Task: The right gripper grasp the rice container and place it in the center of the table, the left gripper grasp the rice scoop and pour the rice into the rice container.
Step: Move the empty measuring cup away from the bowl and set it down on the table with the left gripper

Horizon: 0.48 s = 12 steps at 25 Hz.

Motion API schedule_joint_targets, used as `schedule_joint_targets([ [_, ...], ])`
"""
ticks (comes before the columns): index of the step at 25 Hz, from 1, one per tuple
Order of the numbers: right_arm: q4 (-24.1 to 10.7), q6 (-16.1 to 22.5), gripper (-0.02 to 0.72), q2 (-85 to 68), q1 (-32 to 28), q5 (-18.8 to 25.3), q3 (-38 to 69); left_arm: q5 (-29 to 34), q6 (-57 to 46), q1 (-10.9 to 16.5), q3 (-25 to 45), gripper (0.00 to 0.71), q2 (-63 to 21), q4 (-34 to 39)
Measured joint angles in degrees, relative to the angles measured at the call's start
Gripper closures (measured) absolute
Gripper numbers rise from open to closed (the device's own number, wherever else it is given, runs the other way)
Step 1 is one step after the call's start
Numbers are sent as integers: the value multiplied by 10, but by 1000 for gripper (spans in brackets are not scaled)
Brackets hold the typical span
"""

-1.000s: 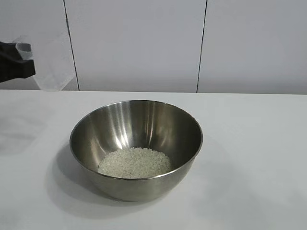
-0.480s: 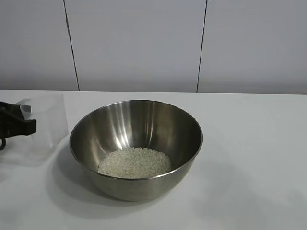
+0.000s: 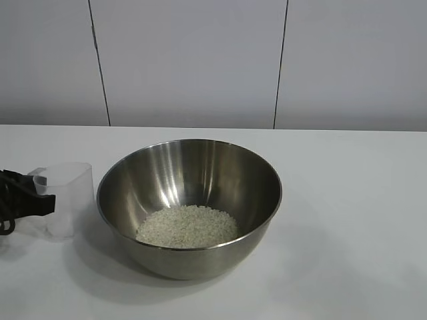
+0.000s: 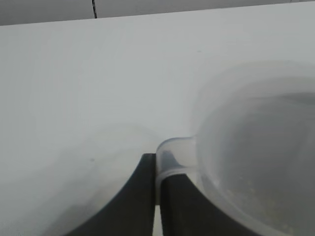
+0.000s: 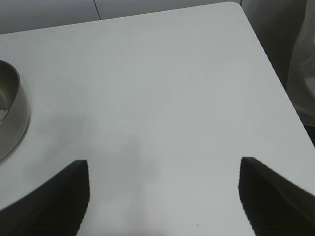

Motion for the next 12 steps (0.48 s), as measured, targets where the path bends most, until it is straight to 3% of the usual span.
schedule_joint_targets([
  [7,0,0,135,0,0,0,0,-2,-1,0,0,677,0,0],
  [12,0,0,135,0,0,0,0,-6,-1,0,7,574,0,0],
])
